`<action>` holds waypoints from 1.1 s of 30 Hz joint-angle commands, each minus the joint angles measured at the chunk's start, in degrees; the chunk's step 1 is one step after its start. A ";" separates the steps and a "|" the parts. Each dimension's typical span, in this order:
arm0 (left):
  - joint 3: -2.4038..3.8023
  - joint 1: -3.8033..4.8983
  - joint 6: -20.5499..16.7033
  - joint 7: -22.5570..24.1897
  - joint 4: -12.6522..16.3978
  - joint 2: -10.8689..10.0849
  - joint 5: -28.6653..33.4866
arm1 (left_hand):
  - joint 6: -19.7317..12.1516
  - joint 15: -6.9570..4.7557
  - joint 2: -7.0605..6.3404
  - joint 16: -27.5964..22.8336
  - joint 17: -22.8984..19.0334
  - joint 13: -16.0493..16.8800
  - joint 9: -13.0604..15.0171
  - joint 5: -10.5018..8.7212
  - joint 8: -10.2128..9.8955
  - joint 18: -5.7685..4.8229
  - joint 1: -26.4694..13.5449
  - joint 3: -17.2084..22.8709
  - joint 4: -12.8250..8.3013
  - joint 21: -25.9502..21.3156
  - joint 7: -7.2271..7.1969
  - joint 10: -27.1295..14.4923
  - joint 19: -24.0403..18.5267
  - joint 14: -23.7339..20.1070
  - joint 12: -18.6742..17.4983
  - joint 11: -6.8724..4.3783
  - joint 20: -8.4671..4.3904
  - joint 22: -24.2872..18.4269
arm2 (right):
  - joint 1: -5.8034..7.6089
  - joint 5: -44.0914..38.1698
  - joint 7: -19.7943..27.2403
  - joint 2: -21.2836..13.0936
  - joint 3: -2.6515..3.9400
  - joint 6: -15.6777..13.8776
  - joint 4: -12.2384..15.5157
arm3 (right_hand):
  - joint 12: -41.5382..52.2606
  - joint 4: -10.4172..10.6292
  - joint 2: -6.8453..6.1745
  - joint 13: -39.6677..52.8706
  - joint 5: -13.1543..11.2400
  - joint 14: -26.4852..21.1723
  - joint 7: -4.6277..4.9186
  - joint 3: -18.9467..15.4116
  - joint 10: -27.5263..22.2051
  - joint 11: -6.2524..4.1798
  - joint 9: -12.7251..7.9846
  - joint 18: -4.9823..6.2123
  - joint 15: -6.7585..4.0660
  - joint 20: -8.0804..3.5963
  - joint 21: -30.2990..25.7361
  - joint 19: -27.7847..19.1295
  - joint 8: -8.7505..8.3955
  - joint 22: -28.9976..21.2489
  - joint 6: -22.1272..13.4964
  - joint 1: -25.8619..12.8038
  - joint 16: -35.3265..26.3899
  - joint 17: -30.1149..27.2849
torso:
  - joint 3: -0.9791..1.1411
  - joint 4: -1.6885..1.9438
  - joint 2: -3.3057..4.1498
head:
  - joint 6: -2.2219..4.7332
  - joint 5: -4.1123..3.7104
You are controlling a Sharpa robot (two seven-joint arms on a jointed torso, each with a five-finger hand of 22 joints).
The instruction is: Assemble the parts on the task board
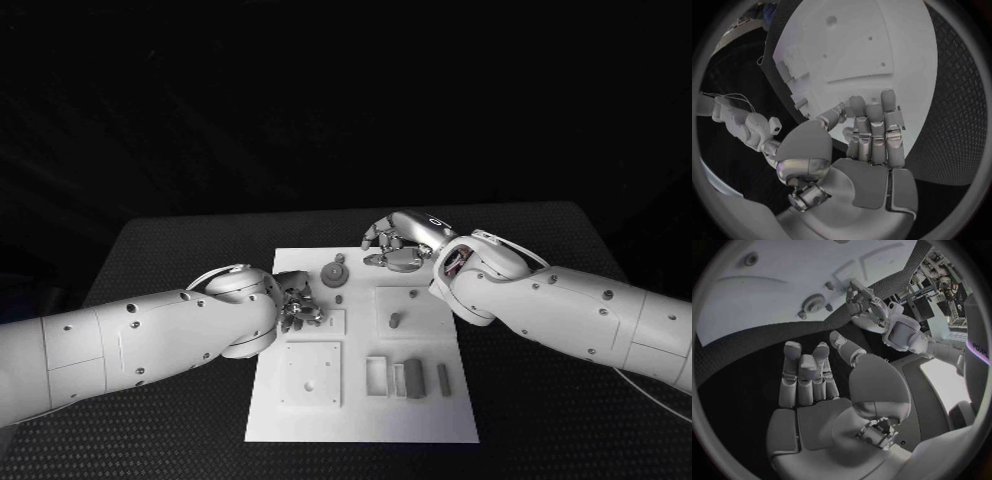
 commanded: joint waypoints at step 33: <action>-0.04 -0.09 1.52 -0.05 0.10 0.13 0.32 | 2.11 -0.46 -4.82 1.72 -2.24 -0.60 0.04 0.02 0.18 -0.82 -2.83 0.23 2.97 -0.16 -1.52 -2.13 0.42 -0.59 1.05 -1.19 -0.11 1.17 | -0.04 0.00 0.22 0.03 0.03 0.76 0.12 | -0.16 0.35 -0.24 -0.03 0.23 0.19 0.47 0.14 -0.34 0.04 0.13 0.87 -0.26 -0.44 -0.07 -0.05 -0.47 0.75 -0.05 -0.51 -0.43 0.11 | -0.02 0.03 0.00 | -0.11 -0.01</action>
